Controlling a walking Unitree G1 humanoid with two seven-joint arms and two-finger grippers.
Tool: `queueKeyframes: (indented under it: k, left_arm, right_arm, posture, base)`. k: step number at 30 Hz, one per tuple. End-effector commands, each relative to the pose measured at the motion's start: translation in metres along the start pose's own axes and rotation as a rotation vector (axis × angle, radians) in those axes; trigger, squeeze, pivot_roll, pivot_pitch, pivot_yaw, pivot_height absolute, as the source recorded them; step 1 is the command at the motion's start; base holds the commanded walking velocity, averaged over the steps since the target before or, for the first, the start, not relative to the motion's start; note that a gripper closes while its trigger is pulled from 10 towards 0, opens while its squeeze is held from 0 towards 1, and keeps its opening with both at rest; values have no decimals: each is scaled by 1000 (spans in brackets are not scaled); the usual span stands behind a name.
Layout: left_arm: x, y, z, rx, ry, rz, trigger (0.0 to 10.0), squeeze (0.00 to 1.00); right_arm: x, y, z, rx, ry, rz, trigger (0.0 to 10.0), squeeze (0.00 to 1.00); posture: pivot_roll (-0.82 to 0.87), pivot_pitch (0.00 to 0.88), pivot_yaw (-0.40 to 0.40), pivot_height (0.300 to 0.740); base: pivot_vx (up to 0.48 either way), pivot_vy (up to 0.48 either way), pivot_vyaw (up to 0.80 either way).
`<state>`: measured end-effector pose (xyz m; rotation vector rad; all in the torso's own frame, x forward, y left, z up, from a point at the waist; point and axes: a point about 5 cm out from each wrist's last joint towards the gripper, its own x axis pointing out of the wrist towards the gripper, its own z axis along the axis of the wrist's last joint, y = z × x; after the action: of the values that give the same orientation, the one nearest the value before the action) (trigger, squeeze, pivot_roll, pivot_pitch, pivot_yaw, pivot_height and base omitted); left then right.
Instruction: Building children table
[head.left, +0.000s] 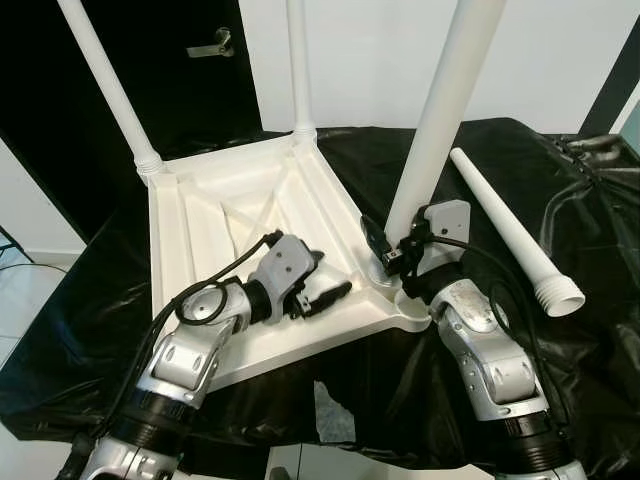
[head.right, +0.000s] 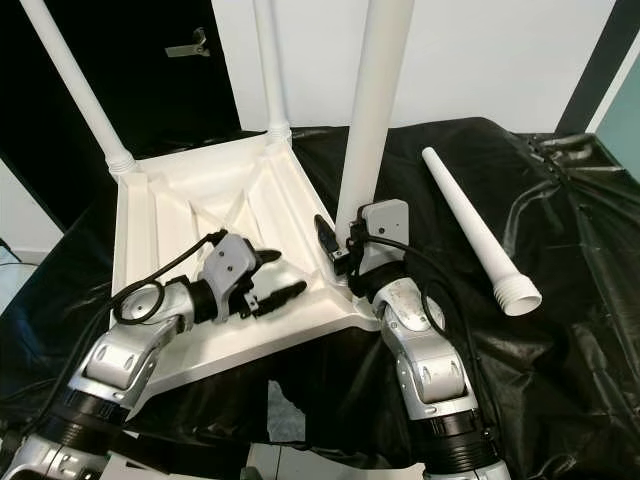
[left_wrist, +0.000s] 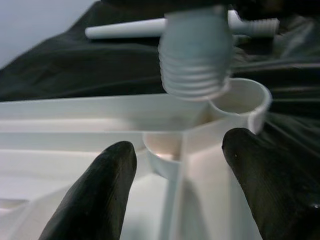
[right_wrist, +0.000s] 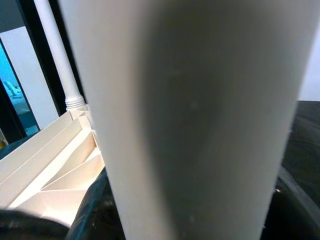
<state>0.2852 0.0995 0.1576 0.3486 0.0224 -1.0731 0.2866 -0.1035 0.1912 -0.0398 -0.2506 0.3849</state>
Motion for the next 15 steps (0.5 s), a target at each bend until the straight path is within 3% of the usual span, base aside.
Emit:
queueKeyframes:
  k: [1,6,12,15]
  left_arm:
    - [-7,-3,-1,5,1,-24,10000,0]
    - [-15,-16,0,-28,5,-98,10000,0]
    - [-12,-26,-2,-30,32,-117,10000,0]
    - [-5,-27,-13,-23,103,-82,10000,0]
  right_arm:
    - [-4,4,5,-5,-9,2,10000,0]
    - [-16,0,2,0,19,-45,10000,0]
    - [-18,-3,1,-6,32,-62,10000,0]
    - [-17,-6,1,-15,37,-71,10000,0]
  posture:
    - [32,0,59,740]
    - [26,0,62,740]
    - [22,0,64,740]
    - [21,0,64,740]
  base:
    - [0,0,0]
    - [0,0,0]
    - [0,0,0]
    - [0,0,0]
